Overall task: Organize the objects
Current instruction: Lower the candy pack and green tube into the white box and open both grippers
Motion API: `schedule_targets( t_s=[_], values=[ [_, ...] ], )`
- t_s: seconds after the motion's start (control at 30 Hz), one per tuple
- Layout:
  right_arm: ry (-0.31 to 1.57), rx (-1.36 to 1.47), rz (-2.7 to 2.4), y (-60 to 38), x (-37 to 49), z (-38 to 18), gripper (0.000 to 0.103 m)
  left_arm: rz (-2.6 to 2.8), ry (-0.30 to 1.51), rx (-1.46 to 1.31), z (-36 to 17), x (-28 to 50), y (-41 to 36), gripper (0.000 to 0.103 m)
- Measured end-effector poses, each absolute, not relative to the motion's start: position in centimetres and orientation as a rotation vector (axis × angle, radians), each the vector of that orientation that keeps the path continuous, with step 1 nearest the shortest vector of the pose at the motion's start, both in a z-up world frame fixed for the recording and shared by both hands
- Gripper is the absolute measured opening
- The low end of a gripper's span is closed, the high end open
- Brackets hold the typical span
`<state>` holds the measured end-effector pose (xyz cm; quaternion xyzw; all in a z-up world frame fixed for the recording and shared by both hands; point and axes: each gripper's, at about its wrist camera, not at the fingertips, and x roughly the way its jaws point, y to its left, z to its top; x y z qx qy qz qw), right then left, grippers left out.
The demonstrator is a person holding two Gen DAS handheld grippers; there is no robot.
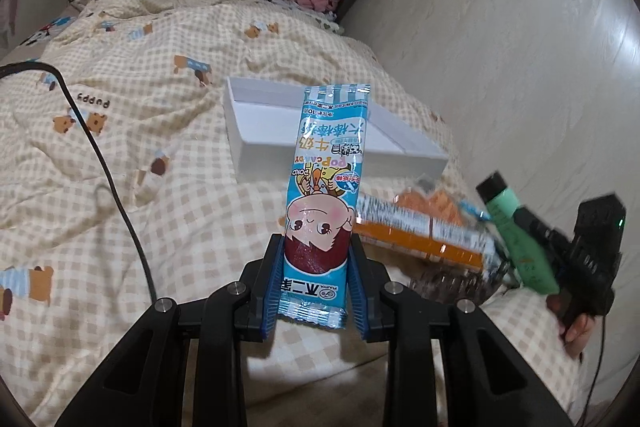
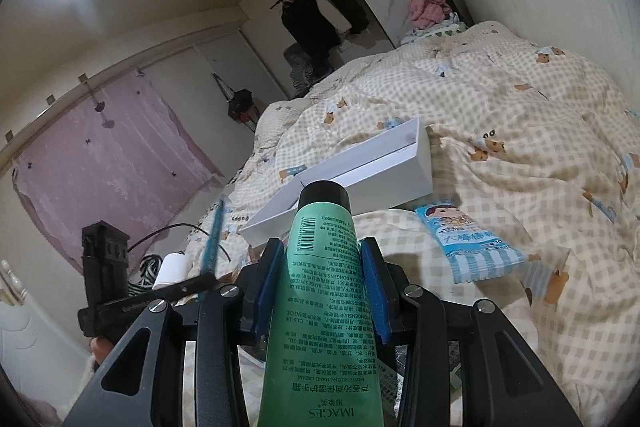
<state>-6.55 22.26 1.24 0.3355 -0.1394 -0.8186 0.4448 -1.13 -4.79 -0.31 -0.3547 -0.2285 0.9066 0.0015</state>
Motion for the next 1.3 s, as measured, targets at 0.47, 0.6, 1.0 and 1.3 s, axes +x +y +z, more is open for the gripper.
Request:
schedule_targets(
  t_s=[0.47,0.6,1.0,1.3],
  values=[
    [-0.245,0.759,-2.132,12.4,-18.7,5.5,0.041,3.050,-0.642,-0.920,7.3,-13.8,-5.8,0.033],
    [-0.037,0.794,-2.258,8.9,-20.2,3.2,0.041,3.051,-0.741,-1.040,4.2,-16.9,-6.4,0.033],
    [0.185,0.936,-2.296,5.7,-21.6,0.1,0.041,3.002,-0.727,-1.364,-2.9,-18.6,-8.0,0.032],
    [0.375,1.113,-2.305,4.9,-23.6,-2.6,0.041,2.999,-0.657,-1.391,-2.9,-19.0,-7.2,0.033]
  ],
)
